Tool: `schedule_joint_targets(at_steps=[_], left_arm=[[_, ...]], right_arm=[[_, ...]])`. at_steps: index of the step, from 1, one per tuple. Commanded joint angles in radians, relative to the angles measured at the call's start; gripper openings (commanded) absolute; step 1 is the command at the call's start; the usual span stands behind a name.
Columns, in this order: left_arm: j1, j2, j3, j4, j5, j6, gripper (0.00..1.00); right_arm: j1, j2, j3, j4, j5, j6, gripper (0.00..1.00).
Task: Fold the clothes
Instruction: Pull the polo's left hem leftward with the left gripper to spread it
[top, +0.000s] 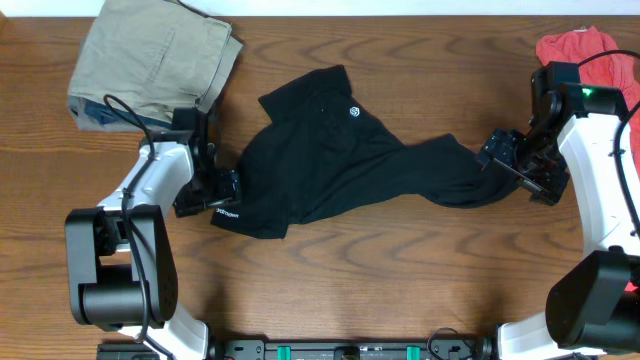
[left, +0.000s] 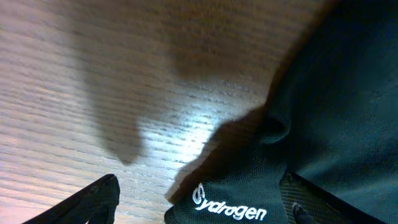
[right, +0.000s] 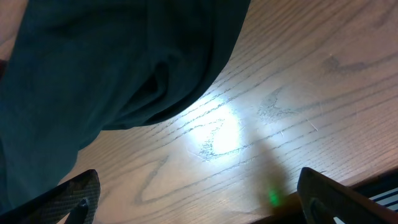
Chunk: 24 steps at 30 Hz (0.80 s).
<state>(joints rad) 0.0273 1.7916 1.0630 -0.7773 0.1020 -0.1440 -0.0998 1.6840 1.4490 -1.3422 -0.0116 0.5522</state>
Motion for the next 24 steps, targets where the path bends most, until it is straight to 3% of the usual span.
schedule_joint_targets(at_steps=[1,24], left_arm=[[0.0,0.013,-0.024,0.0,0.011,0.013,0.83],[0.0,0.019,-0.085,0.043,0.044,0.012,0.79]], right_arm=[[-0.004,0.004,0.0,0.0,0.0,0.016,0.99],[-0.004,0.004,0.0,0.0,0.0,0.016,0.99]])
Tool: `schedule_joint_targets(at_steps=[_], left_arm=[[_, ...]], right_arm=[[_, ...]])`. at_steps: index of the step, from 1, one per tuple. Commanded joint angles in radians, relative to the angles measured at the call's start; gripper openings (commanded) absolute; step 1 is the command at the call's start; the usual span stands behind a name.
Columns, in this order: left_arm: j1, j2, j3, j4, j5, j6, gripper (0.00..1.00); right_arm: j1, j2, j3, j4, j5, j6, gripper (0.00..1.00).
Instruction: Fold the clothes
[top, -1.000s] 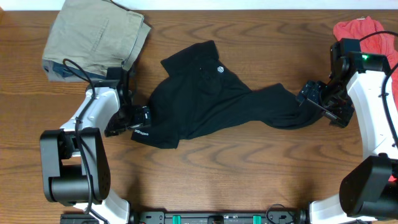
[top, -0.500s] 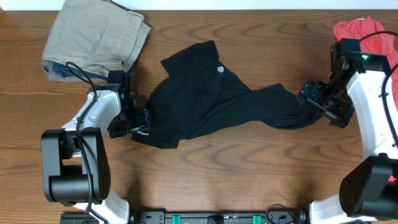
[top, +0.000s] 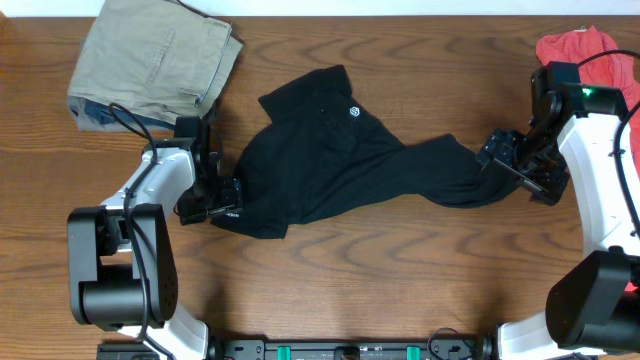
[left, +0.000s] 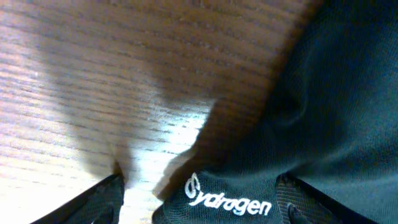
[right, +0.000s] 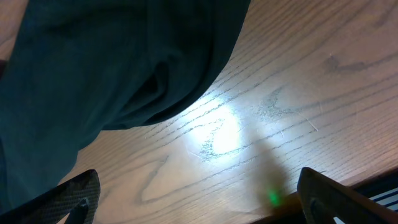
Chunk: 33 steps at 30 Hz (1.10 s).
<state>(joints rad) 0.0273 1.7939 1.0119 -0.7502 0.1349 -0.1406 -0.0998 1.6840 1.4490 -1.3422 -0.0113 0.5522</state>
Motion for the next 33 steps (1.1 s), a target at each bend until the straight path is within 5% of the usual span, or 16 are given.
schedule_joint_targets(at_steps=[1,8,17,33], left_arm=[[0.0,0.017,-0.046,0.031,0.011,0.008,0.79],[0.0,0.016,-0.082,0.068,0.011,0.009,0.72],[0.001,0.016,-0.081,0.084,0.01,0.008,0.06],[0.277,-0.019,-0.064,0.024,-0.075,-0.168,0.06]], right_arm=[[-0.004,0.004,0.0,0.0,0.0,0.016,0.99],[-0.004,0.004,0.0,0.0,0.0,0.016,0.99],[-0.004,0.004,0.0,0.0,-0.001,0.016,0.99],[-0.004,0.004,0.0,0.004,-0.001,0.016,0.99]])
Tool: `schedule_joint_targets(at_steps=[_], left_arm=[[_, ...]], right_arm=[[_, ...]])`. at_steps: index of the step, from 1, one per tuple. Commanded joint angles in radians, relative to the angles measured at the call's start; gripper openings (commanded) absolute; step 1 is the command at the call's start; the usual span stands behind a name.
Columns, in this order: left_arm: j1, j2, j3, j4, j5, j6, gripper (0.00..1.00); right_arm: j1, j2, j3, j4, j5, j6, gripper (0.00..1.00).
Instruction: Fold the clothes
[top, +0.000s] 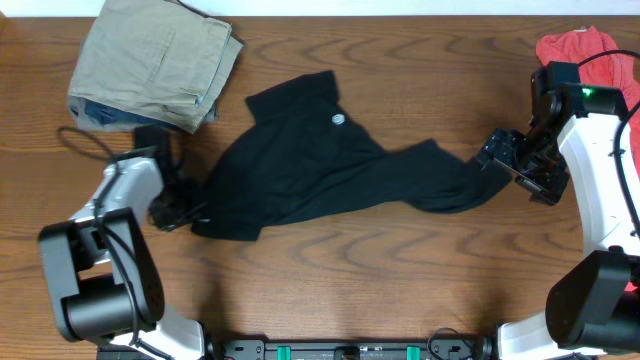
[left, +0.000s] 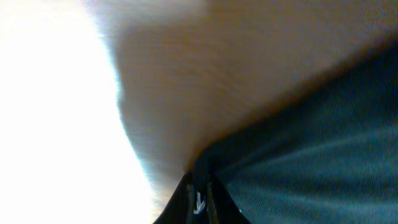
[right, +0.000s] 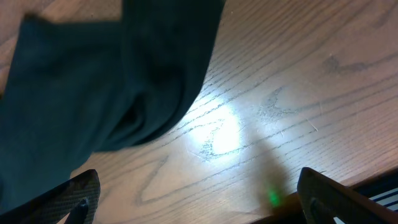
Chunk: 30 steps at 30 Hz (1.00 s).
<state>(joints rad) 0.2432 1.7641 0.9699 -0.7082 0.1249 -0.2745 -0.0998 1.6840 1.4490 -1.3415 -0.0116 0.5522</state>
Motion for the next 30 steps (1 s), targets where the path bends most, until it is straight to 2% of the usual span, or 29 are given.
schedule_joint_targets(at_steps=[1,8,14,16,20,25,30], left_arm=[[0.081,0.011,-0.023,-0.026,-0.066,-0.034,0.06],[0.178,0.011,-0.023,-0.05,-0.03,-0.079,0.06],[0.177,0.011,-0.024,-0.046,-0.02,-0.079,0.06],[0.177,0.011,-0.024,-0.043,-0.019,-0.079,0.06],[0.177,0.011,-0.024,-0.038,-0.02,-0.079,0.06],[0.177,0.011,-0.024,-0.037,-0.02,-0.079,0.06],[0.177,0.011,-0.024,-0.038,-0.02,-0.074,0.07]], right_arm=[[-0.004,0.004,0.0,0.014,0.0,0.016,0.99],[-0.004,0.004,0.0,0.055,-0.089,0.054,0.99],[0.001,0.004,-0.002,0.11,-0.135,0.071,0.99],[0.021,0.004,-0.008,0.167,-0.165,0.027,0.99],[0.105,0.005,-0.045,0.301,-0.184,-0.113,0.99],[0.246,0.021,-0.105,0.443,-0.162,-0.164,0.99],[0.353,0.063,-0.14,0.547,-0.013,-0.164,0.99]])
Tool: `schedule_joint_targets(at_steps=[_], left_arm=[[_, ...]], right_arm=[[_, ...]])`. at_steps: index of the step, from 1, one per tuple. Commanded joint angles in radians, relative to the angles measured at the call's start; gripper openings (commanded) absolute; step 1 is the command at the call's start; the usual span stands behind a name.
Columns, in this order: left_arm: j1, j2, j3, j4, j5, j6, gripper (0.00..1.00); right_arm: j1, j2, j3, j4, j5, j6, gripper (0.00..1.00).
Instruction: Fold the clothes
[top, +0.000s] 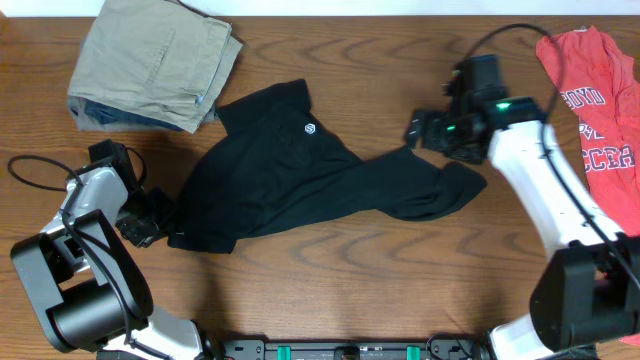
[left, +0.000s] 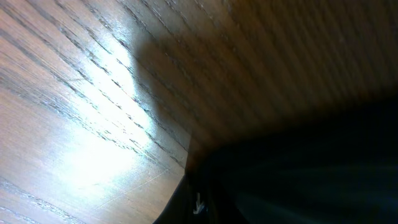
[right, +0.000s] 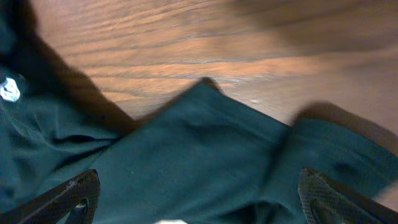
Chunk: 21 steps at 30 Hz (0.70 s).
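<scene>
A black shirt (top: 300, 180) lies crumpled and stretched across the middle of the wooden table (top: 330, 290). At its lower left corner my left gripper (top: 165, 222) is shut on the hem; in the left wrist view the jaws (left: 199, 202) pinch the dark cloth (left: 311, 168). My right gripper (top: 415, 132) hangs open just above the shirt's upper right edge. In the right wrist view its fingers (right: 81, 196) stand wide apart over the cloth (right: 186, 162), with nothing held.
Folded khaki trousers (top: 150, 55) lie on a blue garment at the back left. A red printed shirt (top: 590, 90) lies at the right edge. The left arm's cable (top: 40, 165) loops over the table.
My left gripper has moved further left, still shut on the hem, and the shirt has shifted left with it. My right gripper has gone from beside the shirt's right end to over its upper edge, still open.
My left gripper first stood open at the shirt's lower left hem with the printed logo, then closer around it. A second ago it was shut on the hem, further left. Now the shirt lies further left again. The right gripper stayed open by the right end until now.
</scene>
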<state>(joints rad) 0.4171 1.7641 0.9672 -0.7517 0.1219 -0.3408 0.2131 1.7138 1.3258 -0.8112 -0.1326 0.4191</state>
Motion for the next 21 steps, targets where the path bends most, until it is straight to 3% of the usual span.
schedule_joint_targets(at_steps=[1,12,21], left_arm=[[0.003,0.011,-0.021,0.005,-0.017,-0.007,0.06],[0.003,0.011,-0.021,0.009,-0.017,-0.005,0.06],[0.003,0.011,-0.021,0.013,-0.017,-0.005,0.06]], right_arm=[[0.052,0.045,-0.018,0.023,0.115,-0.031,0.99],[0.11,0.274,-0.018,0.04,0.081,-0.032,0.96],[0.1,0.285,-0.015,0.017,0.053,-0.031,0.21]])
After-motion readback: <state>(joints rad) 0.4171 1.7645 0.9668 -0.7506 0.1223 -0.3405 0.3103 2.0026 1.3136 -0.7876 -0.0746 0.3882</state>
